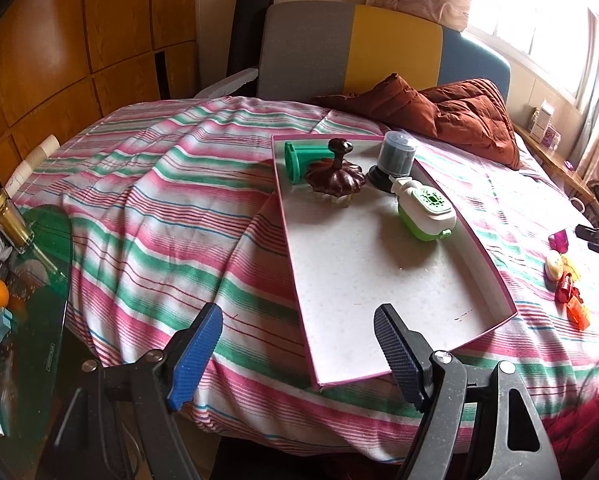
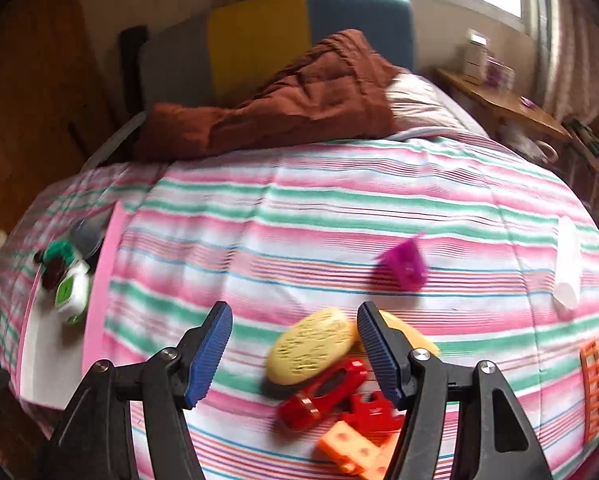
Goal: Organize rigid objects
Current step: 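Move both tools away from the tray toward the loose toys on the bedspread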
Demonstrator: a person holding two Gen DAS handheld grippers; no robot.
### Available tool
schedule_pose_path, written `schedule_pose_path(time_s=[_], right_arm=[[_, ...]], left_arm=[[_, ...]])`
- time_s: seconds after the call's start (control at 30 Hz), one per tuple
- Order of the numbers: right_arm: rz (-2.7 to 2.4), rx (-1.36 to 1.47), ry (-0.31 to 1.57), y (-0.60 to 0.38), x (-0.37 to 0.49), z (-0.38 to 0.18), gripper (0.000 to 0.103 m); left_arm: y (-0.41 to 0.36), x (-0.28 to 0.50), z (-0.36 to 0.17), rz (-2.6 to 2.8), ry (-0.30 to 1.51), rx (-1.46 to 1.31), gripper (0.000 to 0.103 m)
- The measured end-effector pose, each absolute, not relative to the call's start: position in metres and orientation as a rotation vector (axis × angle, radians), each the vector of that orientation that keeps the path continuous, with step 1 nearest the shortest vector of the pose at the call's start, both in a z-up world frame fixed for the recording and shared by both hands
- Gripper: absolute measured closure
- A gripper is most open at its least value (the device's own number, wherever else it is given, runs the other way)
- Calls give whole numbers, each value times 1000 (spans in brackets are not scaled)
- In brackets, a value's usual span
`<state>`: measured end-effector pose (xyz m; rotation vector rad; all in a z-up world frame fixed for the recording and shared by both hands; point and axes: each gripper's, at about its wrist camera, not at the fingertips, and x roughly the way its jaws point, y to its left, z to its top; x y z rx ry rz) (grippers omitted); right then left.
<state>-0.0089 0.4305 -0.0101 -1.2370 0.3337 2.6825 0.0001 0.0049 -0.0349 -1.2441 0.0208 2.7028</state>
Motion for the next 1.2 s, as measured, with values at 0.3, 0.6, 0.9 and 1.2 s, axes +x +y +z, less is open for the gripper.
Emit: schedule_pose_path(time_s=[0.3, 0.6, 0.9, 1.2], right_arm=[[2376, -1129, 677, 510, 11, -24, 37], [2291, -1106, 813, 527, 25, -29, 37], [2237, -1077, 931, 542, 35, -33, 37], [2244, -1042, 992, 547, 36, -31, 37]], left_arm=[[35, 1, -21, 2631, 71, -1197, 25], [110, -4, -6, 2434, 160, -1134, 24], [200, -17, -15, 2222, 252, -1151, 24], [285, -30, -22, 1995, 383, -1081, 33]])
